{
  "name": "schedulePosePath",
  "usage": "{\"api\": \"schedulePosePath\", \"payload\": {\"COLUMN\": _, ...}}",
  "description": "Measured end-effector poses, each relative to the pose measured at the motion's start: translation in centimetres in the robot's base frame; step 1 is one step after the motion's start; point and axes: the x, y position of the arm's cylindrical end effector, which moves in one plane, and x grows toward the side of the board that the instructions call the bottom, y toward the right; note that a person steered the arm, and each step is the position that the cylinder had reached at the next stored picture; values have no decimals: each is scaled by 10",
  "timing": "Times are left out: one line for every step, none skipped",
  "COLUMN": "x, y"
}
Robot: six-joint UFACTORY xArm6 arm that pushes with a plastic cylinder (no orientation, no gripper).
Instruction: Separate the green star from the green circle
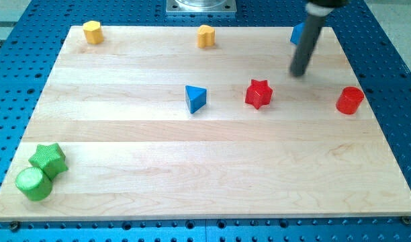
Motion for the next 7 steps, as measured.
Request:
{"api": "schedulePosePath", "payload": {"x": 26, "y": -6}}
{"api": "schedulePosePath", "payload": {"x": 109, "y": -53}}
{"api": "schedulePosePath", "payload": {"x": 196, "y": -157}}
{"api": "schedulePosePath", "payload": {"x": 206, "y": -251}}
{"api": "schedulePosePath", "payload": {"x": 227, "y": -315}}
{"api": "schedulePosePath", "payload": {"x": 250, "y": -354}}
{"api": "schedulePosePath", "payload": {"x": 229, "y": -362}}
